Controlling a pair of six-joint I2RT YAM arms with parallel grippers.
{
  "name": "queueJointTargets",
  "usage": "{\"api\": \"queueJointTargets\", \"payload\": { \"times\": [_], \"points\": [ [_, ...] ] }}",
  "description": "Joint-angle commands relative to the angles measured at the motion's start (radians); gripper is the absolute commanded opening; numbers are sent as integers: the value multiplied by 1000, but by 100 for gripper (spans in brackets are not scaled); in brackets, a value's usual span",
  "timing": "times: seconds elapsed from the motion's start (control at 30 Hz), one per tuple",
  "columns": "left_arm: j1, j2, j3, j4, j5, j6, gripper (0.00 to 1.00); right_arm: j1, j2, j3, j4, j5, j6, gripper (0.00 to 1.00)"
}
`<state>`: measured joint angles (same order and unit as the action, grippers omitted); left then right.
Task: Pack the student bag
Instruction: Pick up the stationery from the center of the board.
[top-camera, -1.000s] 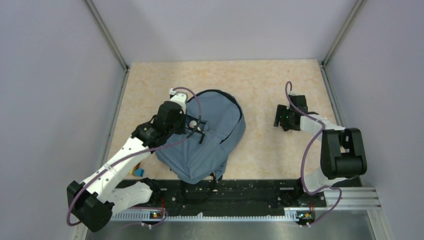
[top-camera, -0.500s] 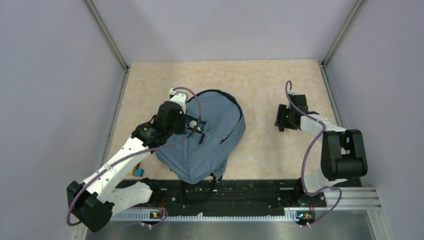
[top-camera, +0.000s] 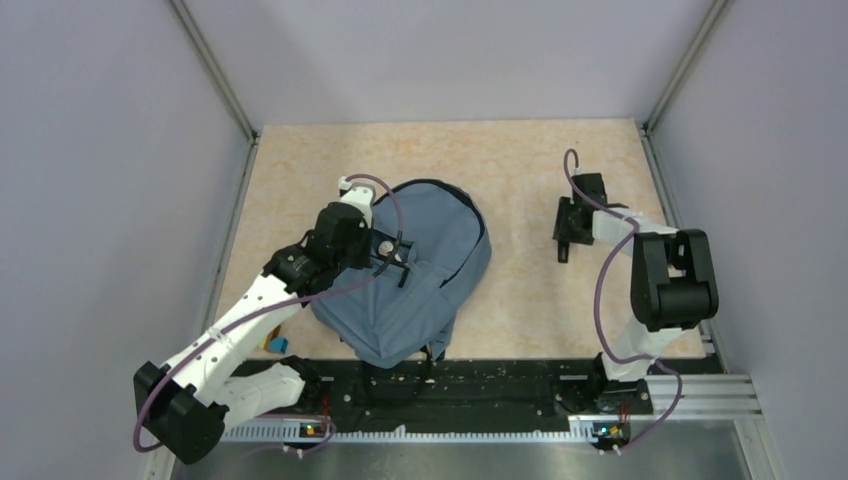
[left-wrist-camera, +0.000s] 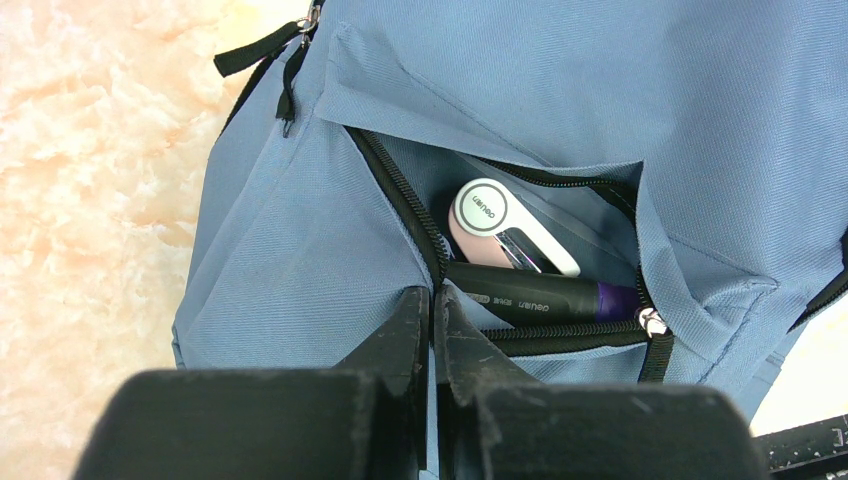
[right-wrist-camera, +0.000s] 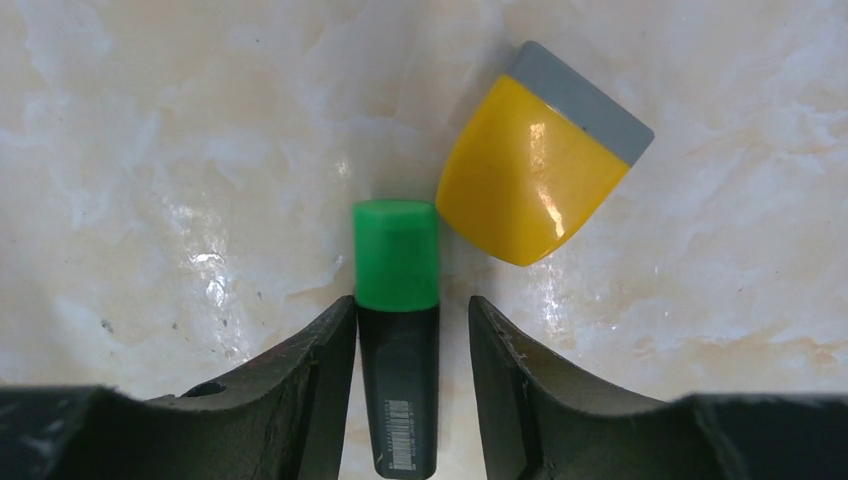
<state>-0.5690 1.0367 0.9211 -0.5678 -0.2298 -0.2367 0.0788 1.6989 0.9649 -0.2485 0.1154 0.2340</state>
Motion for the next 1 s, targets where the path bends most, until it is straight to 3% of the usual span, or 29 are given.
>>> {"api": "queueJointTargets", "payload": {
  "times": [0.0,0.13,0.37,0.6,0.8,0.97],
  "points": [
    [16,-15,2,66,-56,11,0,11,25,52,3,9,-17,44],
    [16,-15,2,65,-53,11,0,13,34,55,4,3,-17,41],
    [16,-21,2,65,-52,11,0,23,20,53,-1,10,-16,24],
    [15,-28,1,67,-48,14,0,78,-174,-6,23,-18,-1,11],
    [16,-33,-2,74,-28,19,0,236,-415,-49,107,-95,68,4],
    [17,-34,-2,76,-17,20,0,408,-496,-81,328,-176,177,0]
  ]
}}
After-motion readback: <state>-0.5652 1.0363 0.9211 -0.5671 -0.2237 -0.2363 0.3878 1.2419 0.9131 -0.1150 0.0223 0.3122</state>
